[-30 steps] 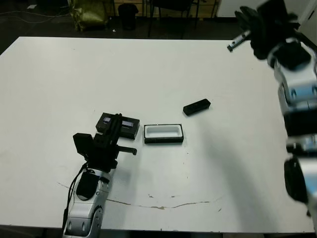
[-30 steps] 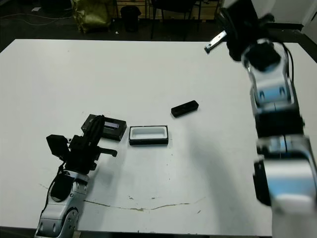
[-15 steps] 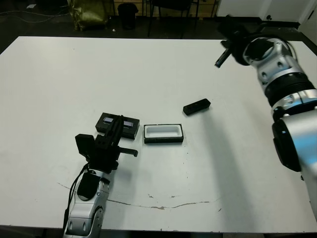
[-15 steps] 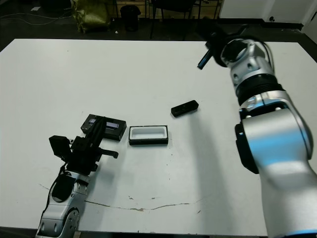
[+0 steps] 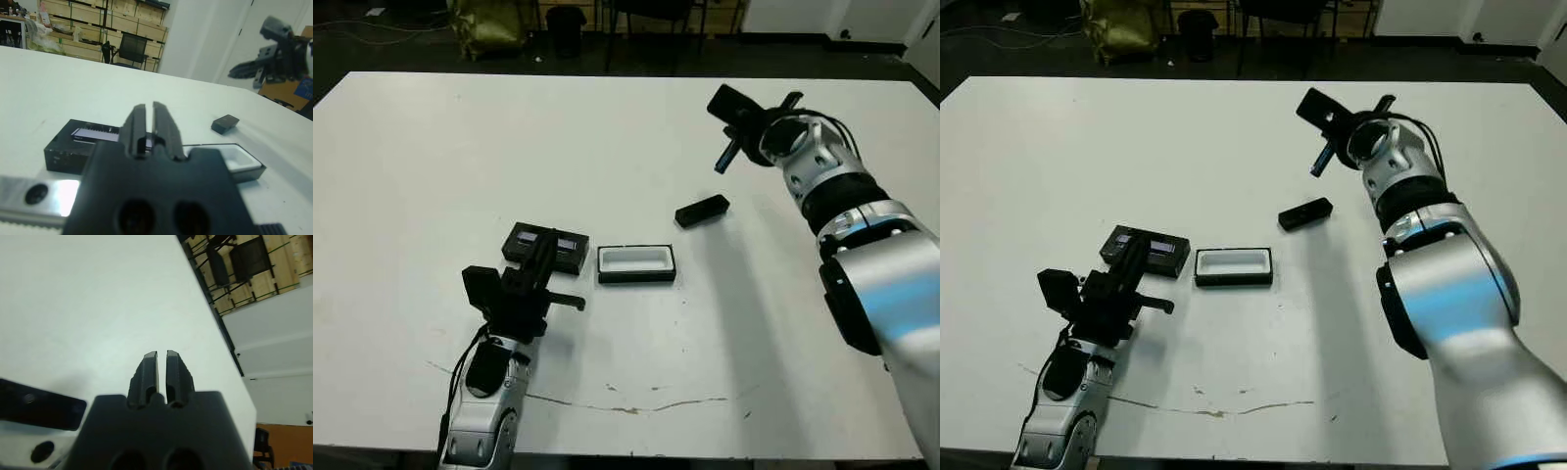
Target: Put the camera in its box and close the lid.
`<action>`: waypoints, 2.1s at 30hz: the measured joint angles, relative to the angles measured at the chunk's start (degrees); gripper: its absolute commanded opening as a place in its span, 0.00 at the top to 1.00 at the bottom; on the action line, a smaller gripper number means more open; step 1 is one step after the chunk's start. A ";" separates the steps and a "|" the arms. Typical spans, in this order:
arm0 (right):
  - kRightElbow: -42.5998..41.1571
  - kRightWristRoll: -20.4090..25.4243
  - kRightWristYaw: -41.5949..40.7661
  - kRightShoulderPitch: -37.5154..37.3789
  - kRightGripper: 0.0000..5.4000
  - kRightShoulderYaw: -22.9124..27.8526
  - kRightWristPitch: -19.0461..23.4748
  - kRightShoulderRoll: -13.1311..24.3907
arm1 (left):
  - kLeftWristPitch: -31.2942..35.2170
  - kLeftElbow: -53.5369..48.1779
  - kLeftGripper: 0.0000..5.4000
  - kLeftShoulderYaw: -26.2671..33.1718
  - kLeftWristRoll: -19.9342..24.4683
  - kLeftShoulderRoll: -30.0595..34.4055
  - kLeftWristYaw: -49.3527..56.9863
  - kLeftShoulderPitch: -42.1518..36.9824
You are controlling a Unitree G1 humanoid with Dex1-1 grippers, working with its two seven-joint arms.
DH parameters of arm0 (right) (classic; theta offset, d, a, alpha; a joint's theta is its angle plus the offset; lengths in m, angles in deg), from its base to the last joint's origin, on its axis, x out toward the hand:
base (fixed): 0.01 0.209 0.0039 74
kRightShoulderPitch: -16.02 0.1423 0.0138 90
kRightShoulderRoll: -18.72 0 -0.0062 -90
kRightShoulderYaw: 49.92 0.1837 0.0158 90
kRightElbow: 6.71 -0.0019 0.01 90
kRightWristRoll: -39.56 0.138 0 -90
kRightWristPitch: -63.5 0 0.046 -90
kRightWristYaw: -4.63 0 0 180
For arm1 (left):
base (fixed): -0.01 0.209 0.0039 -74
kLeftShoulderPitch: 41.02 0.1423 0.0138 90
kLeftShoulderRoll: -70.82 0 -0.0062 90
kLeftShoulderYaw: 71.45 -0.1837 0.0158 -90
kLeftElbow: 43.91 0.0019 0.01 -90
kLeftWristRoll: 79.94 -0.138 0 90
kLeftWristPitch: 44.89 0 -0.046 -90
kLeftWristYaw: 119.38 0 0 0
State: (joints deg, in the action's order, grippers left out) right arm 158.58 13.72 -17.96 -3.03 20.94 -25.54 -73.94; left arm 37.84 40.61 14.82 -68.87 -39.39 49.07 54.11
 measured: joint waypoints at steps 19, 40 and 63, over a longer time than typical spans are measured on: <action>0.15 -1.09 -3.19 -3.46 1.00 -1.21 0.03 -0.84 | -0.04 0.00 1.00 -0.23 -0.10 -0.04 0.26 0.21; 0.26 -2.89 -2.96 -5.24 1.00 -3.04 -0.99 -1.28 | -0.39 0.20 1.00 -0.45 -0.20 -0.28 0.27 0.76; 0.32 -1.91 -3.65 -6.26 1.00 -2.30 -1.11 -2.46 | -1.06 0.71 1.00 -0.81 -0.49 -0.46 0.58 1.32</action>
State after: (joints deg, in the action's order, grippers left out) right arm 158.90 11.81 -21.60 -9.28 18.64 -26.64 -76.41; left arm 36.78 41.32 14.01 -69.36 -39.85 49.65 55.43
